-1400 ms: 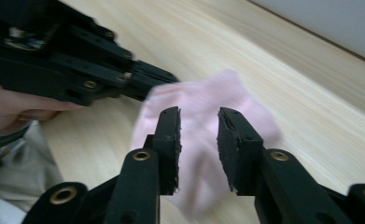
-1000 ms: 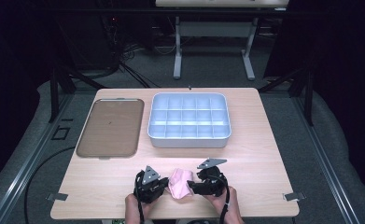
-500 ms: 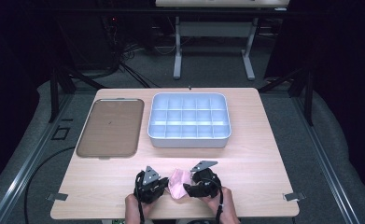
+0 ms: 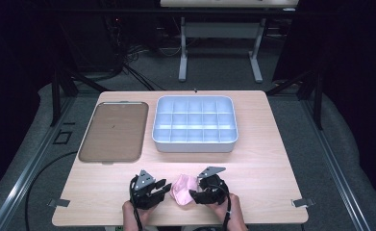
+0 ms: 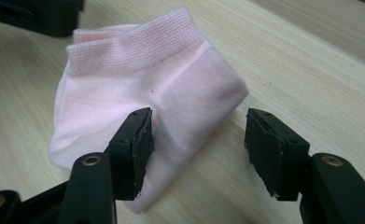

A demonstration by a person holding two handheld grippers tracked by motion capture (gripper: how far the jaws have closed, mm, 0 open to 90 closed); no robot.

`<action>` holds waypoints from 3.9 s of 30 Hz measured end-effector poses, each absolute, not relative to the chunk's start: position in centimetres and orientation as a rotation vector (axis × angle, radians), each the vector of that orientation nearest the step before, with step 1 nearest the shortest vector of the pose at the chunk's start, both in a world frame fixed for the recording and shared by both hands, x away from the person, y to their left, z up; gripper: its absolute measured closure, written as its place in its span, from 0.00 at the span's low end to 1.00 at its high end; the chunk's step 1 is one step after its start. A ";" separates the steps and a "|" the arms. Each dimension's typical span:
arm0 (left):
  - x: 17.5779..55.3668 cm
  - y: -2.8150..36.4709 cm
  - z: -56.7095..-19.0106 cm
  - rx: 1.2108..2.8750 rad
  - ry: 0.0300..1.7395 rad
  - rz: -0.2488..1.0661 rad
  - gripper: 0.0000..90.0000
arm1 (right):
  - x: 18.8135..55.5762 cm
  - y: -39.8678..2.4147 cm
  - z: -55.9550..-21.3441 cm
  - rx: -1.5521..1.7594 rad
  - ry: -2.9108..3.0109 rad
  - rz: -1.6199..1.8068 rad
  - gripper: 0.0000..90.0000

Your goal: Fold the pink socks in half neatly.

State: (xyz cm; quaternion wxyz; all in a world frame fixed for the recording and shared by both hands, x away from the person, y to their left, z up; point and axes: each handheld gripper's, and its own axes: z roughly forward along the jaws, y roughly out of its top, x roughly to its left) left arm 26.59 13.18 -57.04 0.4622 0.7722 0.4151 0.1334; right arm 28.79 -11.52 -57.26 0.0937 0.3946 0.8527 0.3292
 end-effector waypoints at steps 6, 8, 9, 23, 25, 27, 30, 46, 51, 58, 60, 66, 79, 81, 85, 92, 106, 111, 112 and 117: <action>26.0 12.2 -54.8 1.921 0.898 0.288 0.81 | 28.8 -11.5 -57.2 1.170 2.528 0.968 0.46; 26.0 11.5 -54.8 1.953 0.866 0.280 0.84 | 28.8 -11.5 -57.2 1.169 2.532 0.972 0.46; 26.1 10.8 -55.0 1.974 0.852 0.264 0.85 | 28.8 -11.5 -57.2 1.169 2.533 0.970 0.46; 27.2 9.5 -57.9 2.106 0.875 0.271 0.99 | 28.9 -11.6 -57.2 1.176 2.541 0.986 0.48; 27.1 9.7 -58.1 2.099 0.871 0.272 0.99 | 28.9 -11.6 -57.2 1.185 2.544 0.985 0.48; 27.1 9.7 -58.2 2.090 0.869 0.268 0.99 | 29.0 -11.7 -57.1 1.197 2.552 0.989 0.48; 27.1 9.9 -58.4 2.073 0.865 0.265 1.00 | 29.0 -12.3 -57.0 1.241 2.555 1.028 0.51; 26.8 9.9 -58.6 2.065 0.858 0.281 1.00 | 28.6 -12.7 -57.3 1.386 2.552 1.105 0.75; 26.7 9.8 -58.6 2.061 0.864 0.288 1.00 | 28.6 -12.8 -57.5 1.396 2.573 1.128 0.89; 26.7 9.8 -58.6 2.069 0.859 0.296 1.00 | 28.6 -13.2 -57.6 1.444 2.569 1.191 0.94; 26.7 9.7 -58.6 2.068 0.864 0.298 1.00 | 28.6 -13.3 -57.5 1.442 2.571 1.200 0.95; 26.7 9.7 -58.5 2.077 0.866 0.298 1.00 | 28.3 -13.6 -57.1 1.448 2.562 1.263 0.95; 26.8 8.6 -58.4 2.066 0.875 0.274 1.00 | 27.7 -14.2 -56.0 1.420 2.547 1.303 0.95; 26.8 8.4 -58.4 2.071 0.868 0.273 1.00 | 27.6 -14.3 -55.9 1.419 2.538 1.310 0.95; 26.8 8.1 -58.4 2.072 0.865 0.270 1.00 | 27.5 -14.5 -55.6 1.406 2.538 1.307 0.95; 26.8 8.0 -58.5 2.069 0.862 0.269 1.00 | 27.3 -14.3 -55.2 1.383 2.537 1.308 0.95; 27.1 7.3 -58.5 2.069 0.854 0.244 1.00 | 27.1 -13.9 -54.5 1.348 2.531 1.315 0.95; 27.3 7.0 -58.6 2.068 0.846 0.228 1.00 | 27.5 -13.3 -54.3 1.322 2.543 1.303 0.95; 27.3 7.0 -58.6 2.073 0.842 0.223 1.00 | 27.7 -12.9 -54.5 1.315 2.554 1.300 0.95; 27.4 7.2 -58.7 2.063 0.841 0.220 1.00 | 27.9 -12.4 -54.9 1.290 2.576 1.311 0.95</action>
